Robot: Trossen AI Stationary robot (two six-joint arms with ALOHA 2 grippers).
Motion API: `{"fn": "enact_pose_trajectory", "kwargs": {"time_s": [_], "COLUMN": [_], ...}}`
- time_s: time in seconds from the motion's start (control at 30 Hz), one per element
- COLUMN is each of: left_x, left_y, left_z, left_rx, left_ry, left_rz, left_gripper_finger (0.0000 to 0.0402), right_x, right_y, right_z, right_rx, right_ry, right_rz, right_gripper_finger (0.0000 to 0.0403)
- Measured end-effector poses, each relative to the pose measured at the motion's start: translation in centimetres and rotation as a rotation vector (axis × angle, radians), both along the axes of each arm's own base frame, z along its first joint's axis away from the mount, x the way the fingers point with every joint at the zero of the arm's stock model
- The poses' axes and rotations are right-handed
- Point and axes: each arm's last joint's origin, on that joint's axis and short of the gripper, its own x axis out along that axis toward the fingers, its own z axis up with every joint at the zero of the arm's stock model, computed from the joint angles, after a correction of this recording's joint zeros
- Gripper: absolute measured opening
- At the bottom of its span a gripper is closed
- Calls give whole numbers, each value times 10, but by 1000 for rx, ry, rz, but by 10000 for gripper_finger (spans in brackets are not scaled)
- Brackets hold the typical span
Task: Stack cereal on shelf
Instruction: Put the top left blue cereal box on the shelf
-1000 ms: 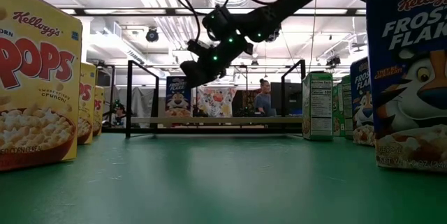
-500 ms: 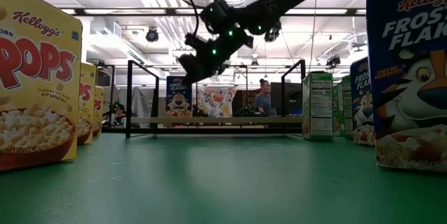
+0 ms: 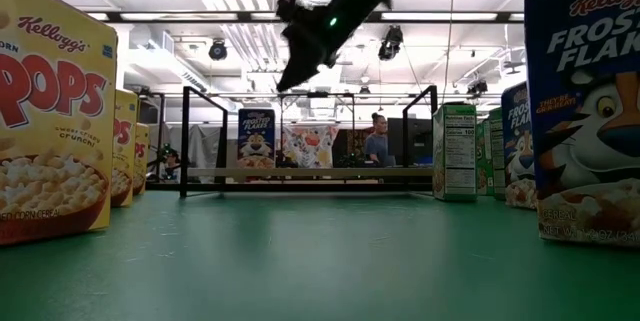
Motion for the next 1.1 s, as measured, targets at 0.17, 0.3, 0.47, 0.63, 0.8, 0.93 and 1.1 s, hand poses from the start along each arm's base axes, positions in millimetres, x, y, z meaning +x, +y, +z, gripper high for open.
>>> {"fn": "enact_pose_trajectory", "kwargs": {"time_s": [0.17,0.3,0.47,0.63,0.8,0.93,1.1], "left_x": [14,30,55,80,100,111,119], "left_y": [4,9,20,42,81,116,153], "left_z": [-4,1,4,0,-12,-25,-37], "left_rx": [-9,-34,-38,-94,-181,-195,-225], "left_ry": [40,91,258,491,709,842,923], "left_rz": [41,81,144,132,209,290,364], "left_gripper_finger": [0,0,0,0,0,0,0], "right_x": [-29,-51,-73,-90,-108,-120,-133], "right_y": [23,36,41,44,47,49,51], "right_z": [4,-3,-12,-19,-23,-19,-12], "right_rx": [-2,-28,-58,-91,-121,-139,-168], "right_ry": [-52,-91,-139,-211,-270,-296,-315], "right_rz": [33,70,90,107,115,121,133], "right_gripper_finger": [9,9,9,9,9,9,9]}}
